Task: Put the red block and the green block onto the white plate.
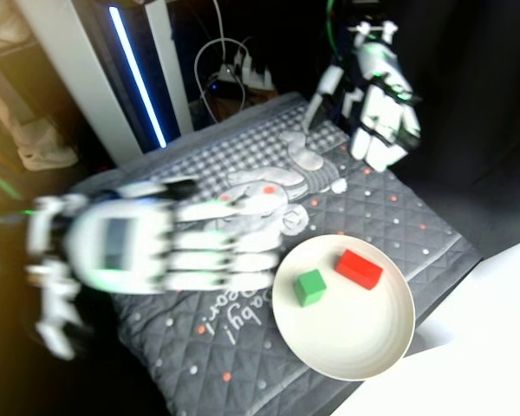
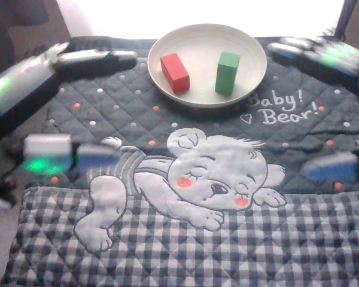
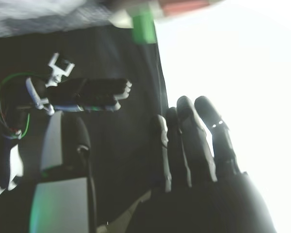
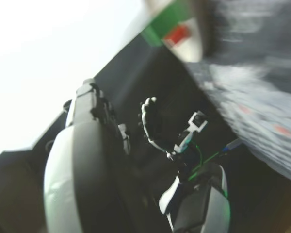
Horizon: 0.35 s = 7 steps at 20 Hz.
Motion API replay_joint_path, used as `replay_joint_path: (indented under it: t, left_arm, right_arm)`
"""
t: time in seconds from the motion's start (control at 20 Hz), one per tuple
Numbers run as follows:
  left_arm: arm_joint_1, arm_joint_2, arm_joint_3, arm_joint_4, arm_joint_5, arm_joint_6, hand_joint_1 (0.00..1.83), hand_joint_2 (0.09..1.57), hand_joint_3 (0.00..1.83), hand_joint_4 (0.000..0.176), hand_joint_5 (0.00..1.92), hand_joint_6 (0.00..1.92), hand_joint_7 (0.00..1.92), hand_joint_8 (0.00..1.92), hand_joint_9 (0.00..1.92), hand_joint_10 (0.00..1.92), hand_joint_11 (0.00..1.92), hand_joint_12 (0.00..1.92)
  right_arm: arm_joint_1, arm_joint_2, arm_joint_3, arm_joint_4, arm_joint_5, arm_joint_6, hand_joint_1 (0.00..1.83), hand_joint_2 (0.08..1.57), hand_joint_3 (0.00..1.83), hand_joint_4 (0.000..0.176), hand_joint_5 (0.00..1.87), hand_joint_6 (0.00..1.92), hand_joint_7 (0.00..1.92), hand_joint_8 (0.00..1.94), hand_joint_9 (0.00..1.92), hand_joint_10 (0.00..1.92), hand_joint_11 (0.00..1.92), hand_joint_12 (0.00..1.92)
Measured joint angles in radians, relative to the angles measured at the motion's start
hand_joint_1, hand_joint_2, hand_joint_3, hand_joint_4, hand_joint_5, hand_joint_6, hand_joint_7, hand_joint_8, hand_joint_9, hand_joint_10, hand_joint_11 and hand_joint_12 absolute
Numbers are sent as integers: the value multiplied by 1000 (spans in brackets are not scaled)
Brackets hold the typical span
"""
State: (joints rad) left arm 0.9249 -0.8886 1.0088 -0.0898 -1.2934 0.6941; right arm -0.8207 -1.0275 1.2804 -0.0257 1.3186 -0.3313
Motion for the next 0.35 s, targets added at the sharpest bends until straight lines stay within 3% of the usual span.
replay_joint_path:
  t: [0.1,0.15,0.2,0.25,0.3,0.35]
  left_arm:
    - [108,27,-54,-64,-144,12,1009,884,0,0,310,0,331,0,393,2,1,1298]
    - [165,39,-84,-104,-203,14,976,882,0,13,255,0,281,0,339,0,0,1274]
    - [198,44,-99,-124,-239,14,976,882,0,13,255,0,281,0,339,0,0,1274]
    - [233,45,-110,-147,-282,14,961,866,0,34,265,4,304,7,373,13,0,1309]
    - [236,45,-114,-159,-287,15,946,855,0,41,264,2,321,8,387,16,0,1334]
    - [235,44,-110,-166,-295,17,912,870,0,30,246,0,318,4,387,13,0,1309]
  right_arm:
    - [-96,13,-40,95,105,0,648,763,1,176,11,3,71,1,13,3,0,0]
    - [-129,18,-64,122,139,0,556,868,21,162,0,0,73,5,0,0,0,0]
    - [-145,23,-79,126,156,0,556,868,21,162,0,0,73,5,0,0,0,0]
    - [-167,25,-95,127,192,0,528,932,14,173,0,0,62,1,0,0,0,0]
    - [-189,26,-108,137,225,0,533,976,22,175,0,0,49,0,0,0,0,0]
    - [-215,26,-116,150,251,0,580,981,17,175,11,4,42,0,0,0,0,0]
